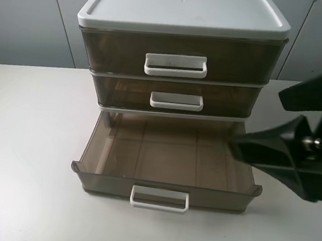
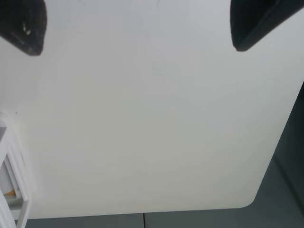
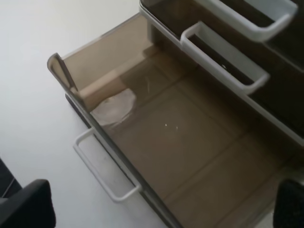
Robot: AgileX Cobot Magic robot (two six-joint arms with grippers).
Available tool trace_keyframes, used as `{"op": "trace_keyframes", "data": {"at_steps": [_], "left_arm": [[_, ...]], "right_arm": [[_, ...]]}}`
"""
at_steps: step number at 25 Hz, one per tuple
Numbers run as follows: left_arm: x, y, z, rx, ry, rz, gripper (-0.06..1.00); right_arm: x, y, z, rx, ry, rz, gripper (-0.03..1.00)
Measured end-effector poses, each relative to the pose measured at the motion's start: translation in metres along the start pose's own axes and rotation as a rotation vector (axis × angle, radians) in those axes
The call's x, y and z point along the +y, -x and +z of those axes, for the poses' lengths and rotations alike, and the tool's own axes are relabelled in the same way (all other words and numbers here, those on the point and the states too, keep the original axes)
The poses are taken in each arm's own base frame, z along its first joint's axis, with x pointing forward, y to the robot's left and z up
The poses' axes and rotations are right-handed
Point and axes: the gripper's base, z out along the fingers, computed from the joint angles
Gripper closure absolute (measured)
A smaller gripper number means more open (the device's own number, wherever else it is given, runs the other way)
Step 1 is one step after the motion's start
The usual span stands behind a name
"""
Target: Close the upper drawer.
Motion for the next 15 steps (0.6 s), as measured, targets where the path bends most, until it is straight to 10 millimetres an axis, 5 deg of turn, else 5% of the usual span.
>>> {"op": "trace_keyframes", "data": {"at_steps": [6,15], "left_arm": [[0.000,0.000,0.000,0.000,0.000,0.000,0.20],[0.000,0.000,0.000,0.000,0.000,0.000,0.20]], "right_arm": [[-0.016,-0.049,-0.052,-0.110,-0.001,0.036,0.27],[-0.025,-0.109,-0.066,-0.165,0.018,0.075,0.27]]}}
